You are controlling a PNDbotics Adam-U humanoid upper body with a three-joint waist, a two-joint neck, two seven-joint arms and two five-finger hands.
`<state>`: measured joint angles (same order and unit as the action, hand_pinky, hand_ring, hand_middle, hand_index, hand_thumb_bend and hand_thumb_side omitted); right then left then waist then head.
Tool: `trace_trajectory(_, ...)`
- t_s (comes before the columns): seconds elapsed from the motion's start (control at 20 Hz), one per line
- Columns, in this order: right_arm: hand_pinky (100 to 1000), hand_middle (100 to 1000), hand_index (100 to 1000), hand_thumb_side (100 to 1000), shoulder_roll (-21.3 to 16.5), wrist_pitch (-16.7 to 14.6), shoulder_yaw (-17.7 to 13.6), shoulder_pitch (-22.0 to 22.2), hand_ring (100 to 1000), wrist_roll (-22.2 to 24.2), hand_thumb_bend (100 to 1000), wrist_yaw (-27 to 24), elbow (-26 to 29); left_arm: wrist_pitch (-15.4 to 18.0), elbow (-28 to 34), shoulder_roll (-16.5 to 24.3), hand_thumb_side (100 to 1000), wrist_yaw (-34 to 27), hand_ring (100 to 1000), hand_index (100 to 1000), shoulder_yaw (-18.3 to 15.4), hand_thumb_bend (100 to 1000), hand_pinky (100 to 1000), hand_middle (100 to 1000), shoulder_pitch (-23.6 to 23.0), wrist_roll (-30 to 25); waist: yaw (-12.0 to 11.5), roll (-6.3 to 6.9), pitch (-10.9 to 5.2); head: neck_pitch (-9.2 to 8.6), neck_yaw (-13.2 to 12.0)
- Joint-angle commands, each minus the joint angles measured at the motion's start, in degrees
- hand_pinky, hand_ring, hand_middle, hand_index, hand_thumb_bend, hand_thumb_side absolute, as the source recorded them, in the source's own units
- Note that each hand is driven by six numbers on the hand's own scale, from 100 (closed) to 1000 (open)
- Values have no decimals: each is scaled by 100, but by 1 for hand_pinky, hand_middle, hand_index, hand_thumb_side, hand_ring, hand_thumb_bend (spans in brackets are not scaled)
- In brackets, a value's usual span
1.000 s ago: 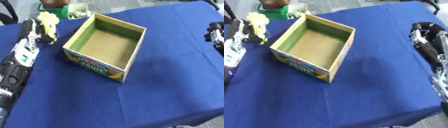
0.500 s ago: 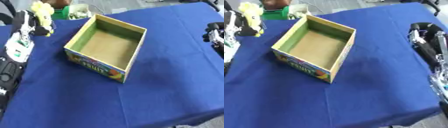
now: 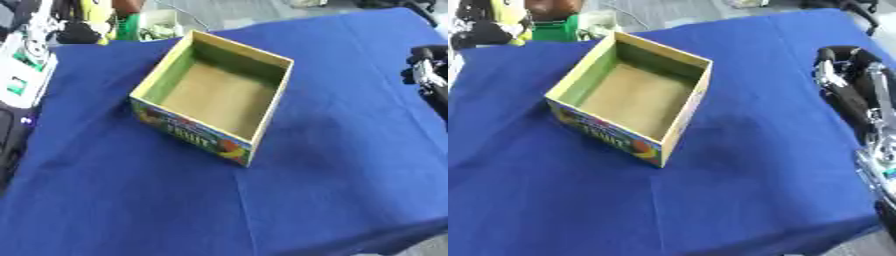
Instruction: Pick up objects on the table and place them in the box.
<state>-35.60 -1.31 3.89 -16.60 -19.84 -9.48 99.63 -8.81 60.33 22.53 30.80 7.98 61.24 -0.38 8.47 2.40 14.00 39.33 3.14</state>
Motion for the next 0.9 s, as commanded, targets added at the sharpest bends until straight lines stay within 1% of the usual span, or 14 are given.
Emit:
trace_trajectory(0.05,601,590,695,498,-136,-7,-48,-68,593,22,100,-12,55,102,261,-82,100,103,165,216,227,458,177,120,201,-259,9,-40,-132,33,-20)
trace_trajectory(0.2,601,590,694,499,-125,-6,-37,-84,593,36,100,-16,55,204,276,-292,100,266,167,219,407,459,181,123,237,-438,22,-50,-129,32,-40)
trace_trajectory(0.4,601,590,694,500,-109,-5,-29,-96,593,46,100,-22,52,322,176,-571,100,531,173,226,553,458,190,130,217,-565,56,-62,-122,27,-70)
trace_trajectory(0.9,601,594,696,505,-65,-7,-2,-124,594,76,100,-35,34,569,-424,-1168,100,1224,195,248,585,460,223,152,34,-431,93,-91,-103,0,-139)
